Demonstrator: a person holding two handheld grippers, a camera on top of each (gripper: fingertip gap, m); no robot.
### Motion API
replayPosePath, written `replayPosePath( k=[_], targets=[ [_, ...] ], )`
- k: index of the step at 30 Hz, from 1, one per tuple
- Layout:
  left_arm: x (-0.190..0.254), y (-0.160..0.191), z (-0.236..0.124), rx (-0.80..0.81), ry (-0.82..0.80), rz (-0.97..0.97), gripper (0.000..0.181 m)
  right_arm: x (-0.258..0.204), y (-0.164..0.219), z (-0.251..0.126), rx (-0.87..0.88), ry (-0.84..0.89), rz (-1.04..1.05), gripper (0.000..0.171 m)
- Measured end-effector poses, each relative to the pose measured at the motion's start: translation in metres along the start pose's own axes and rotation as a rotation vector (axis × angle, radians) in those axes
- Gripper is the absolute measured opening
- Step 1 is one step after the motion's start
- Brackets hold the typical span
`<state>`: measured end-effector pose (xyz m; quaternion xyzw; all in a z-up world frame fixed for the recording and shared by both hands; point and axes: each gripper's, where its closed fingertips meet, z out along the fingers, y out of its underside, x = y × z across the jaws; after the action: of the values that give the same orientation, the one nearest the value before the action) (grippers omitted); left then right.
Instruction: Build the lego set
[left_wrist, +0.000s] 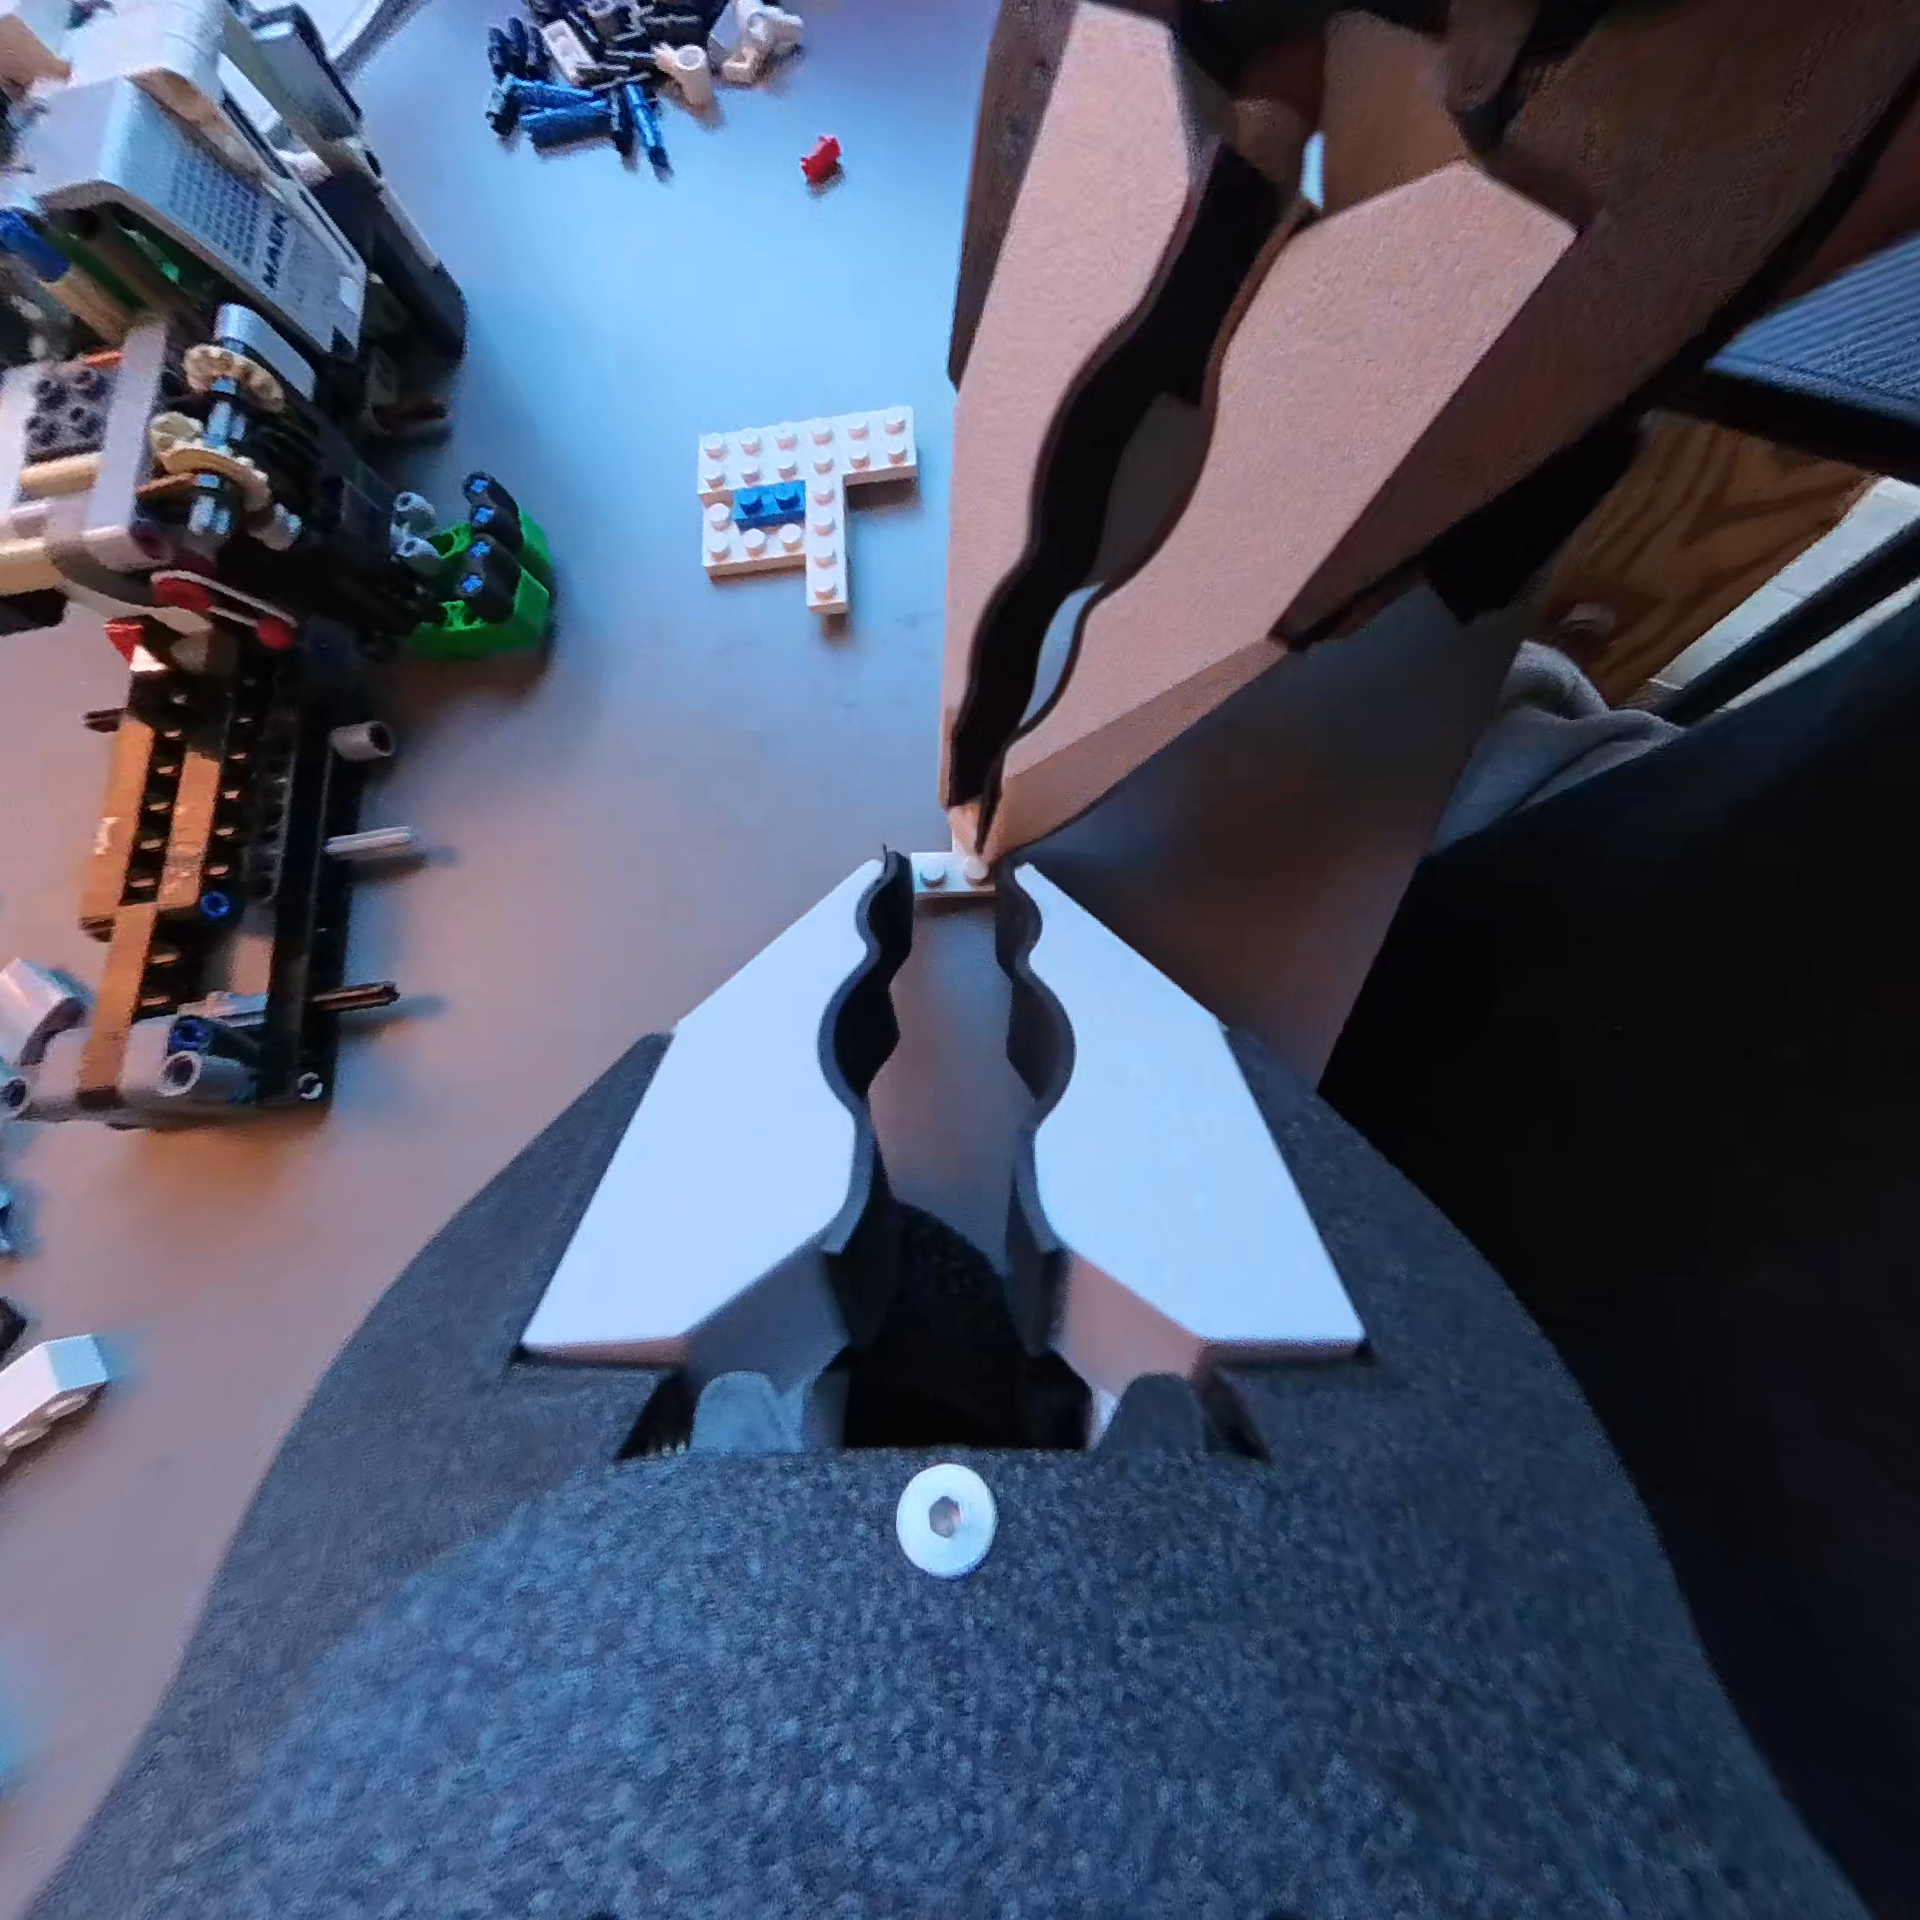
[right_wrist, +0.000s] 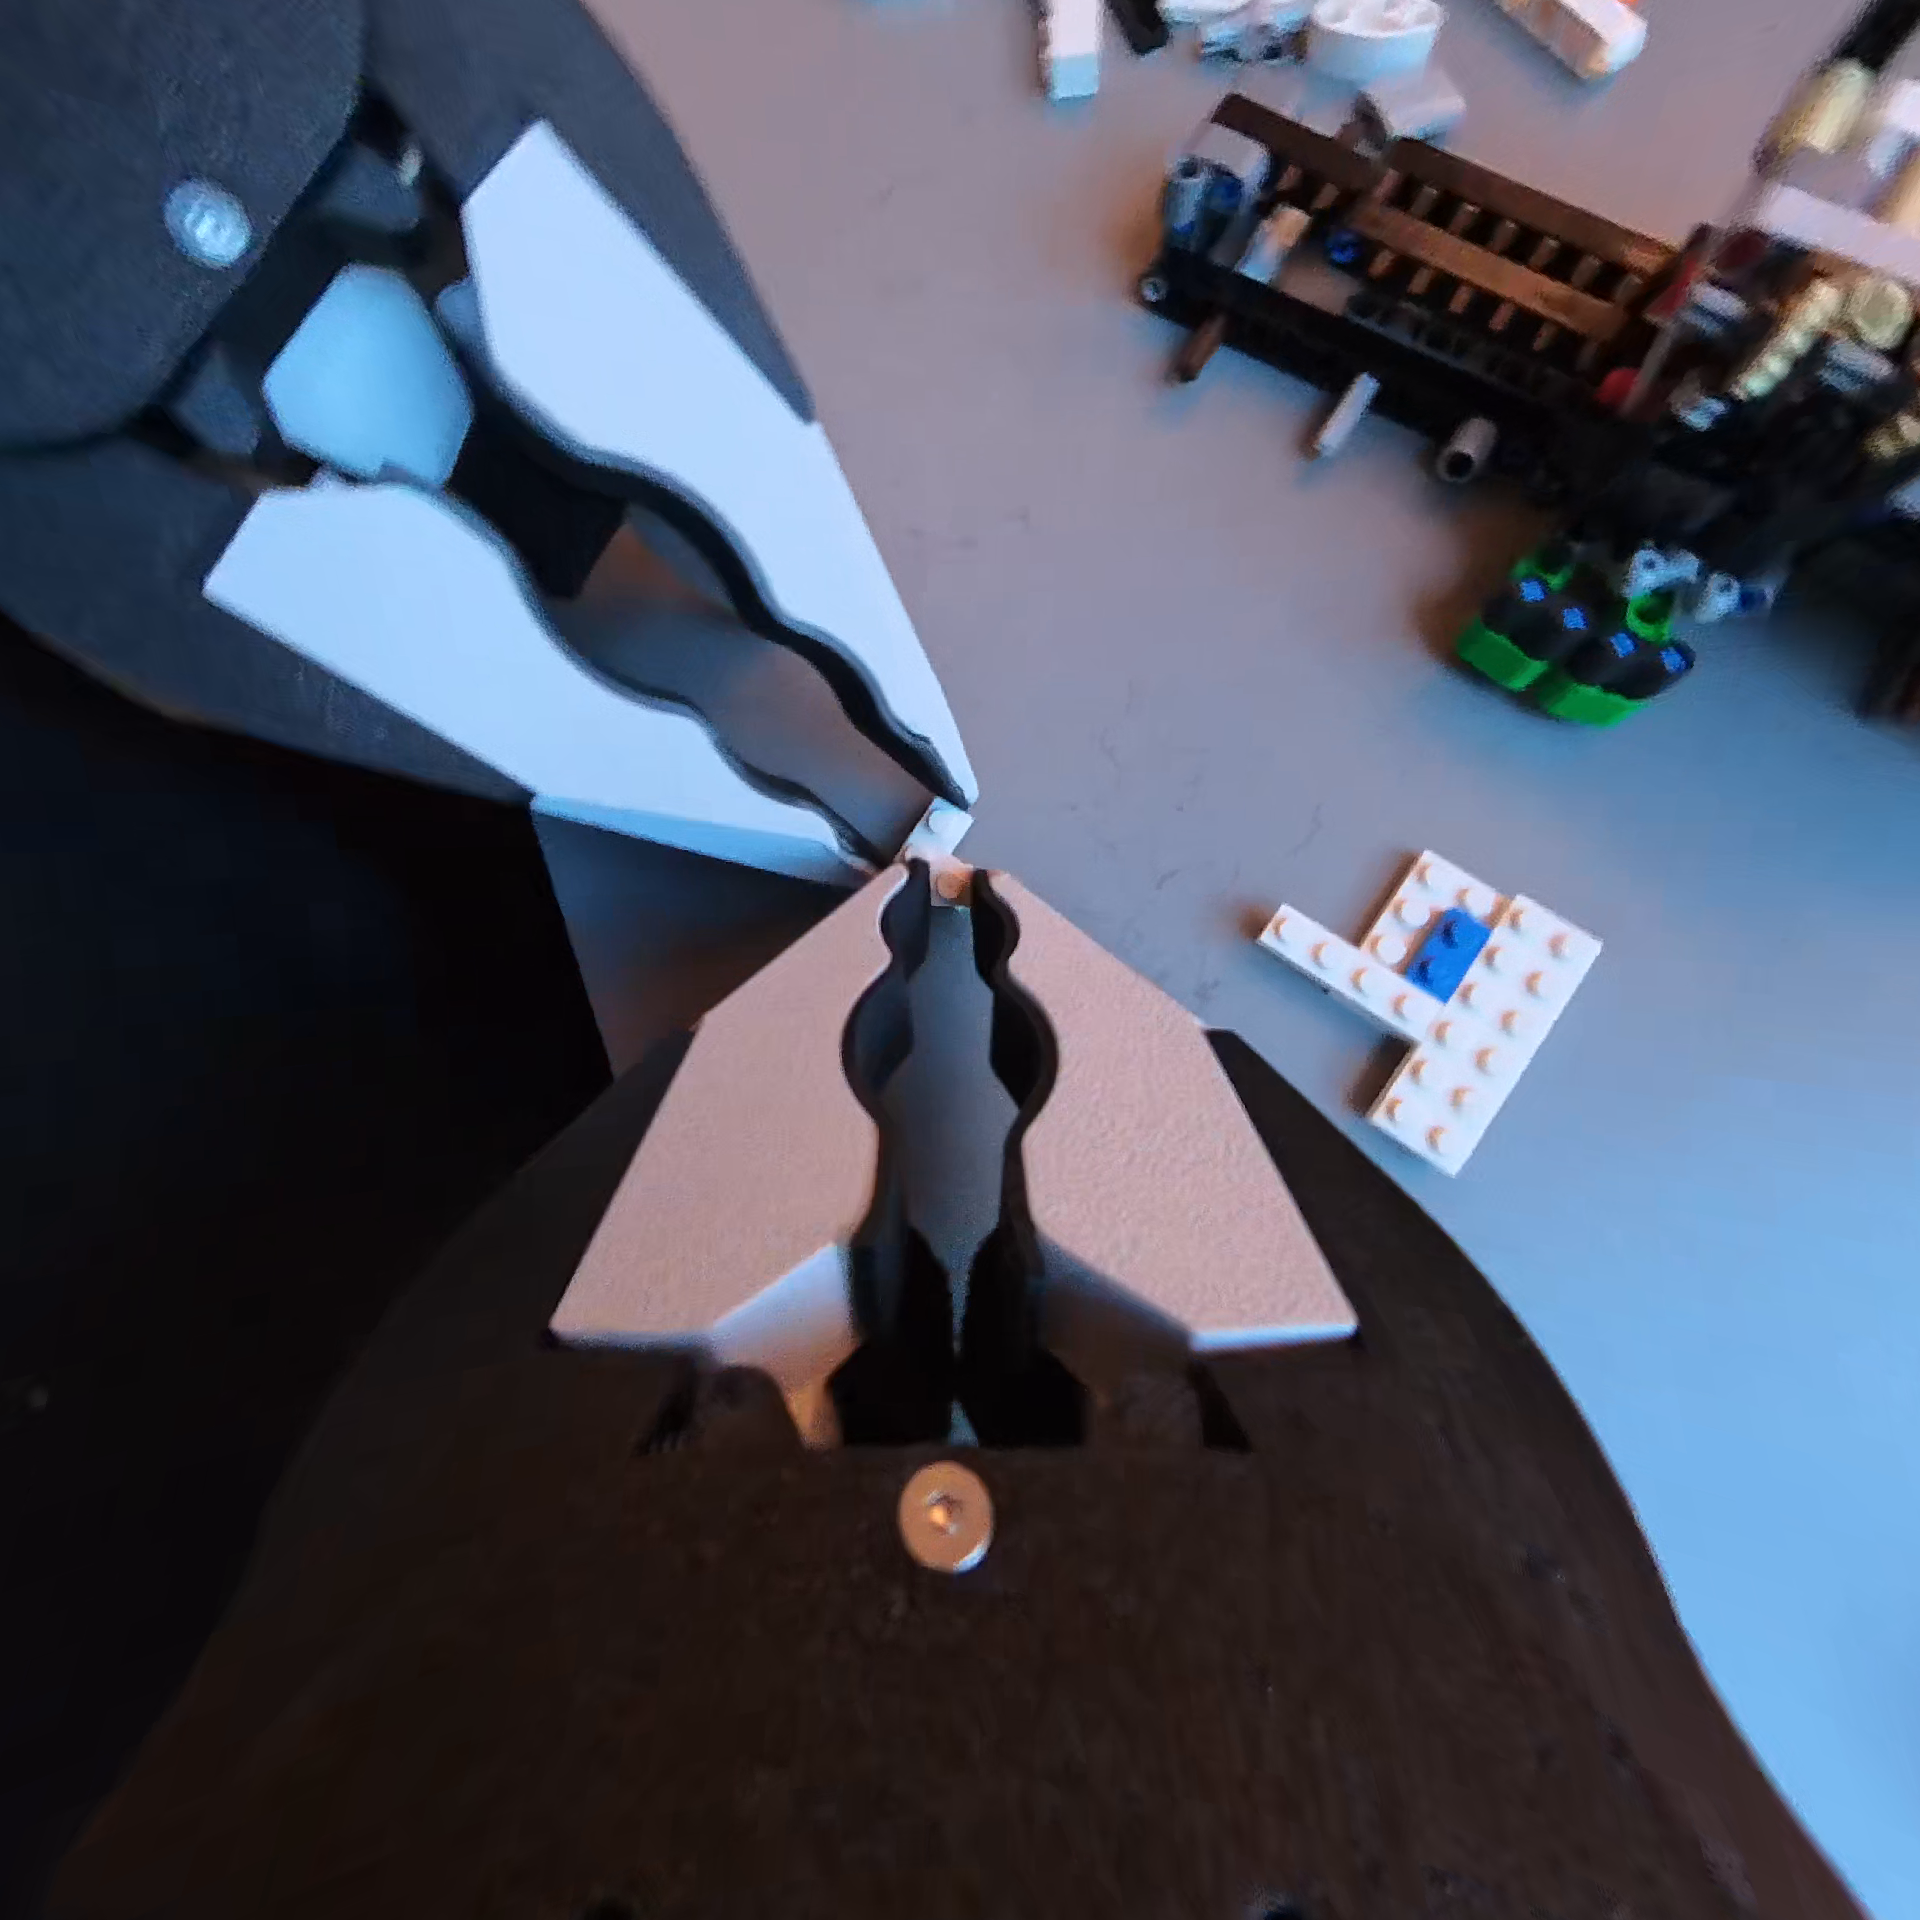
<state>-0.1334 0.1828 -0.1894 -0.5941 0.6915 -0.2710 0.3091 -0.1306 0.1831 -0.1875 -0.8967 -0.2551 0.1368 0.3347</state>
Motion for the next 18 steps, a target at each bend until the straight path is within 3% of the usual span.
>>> replayPosePath(
  k=[10, 18],
  targets=[
    [0.0050, 0.0003, 0.0005, -0.001, 0.189, 0.125, 0.014, -0.0045, 0.0046, -0.0025, -0.182, -0.223, -0.572, 0.007],
    [0.0053, 0.0005, 0.0009, 0.013, 0.221, 0.121, 0.014, -0.0055, 0.0044, -0.0013, -0.256, -0.303, -0.673, 0.007]
  ],
)
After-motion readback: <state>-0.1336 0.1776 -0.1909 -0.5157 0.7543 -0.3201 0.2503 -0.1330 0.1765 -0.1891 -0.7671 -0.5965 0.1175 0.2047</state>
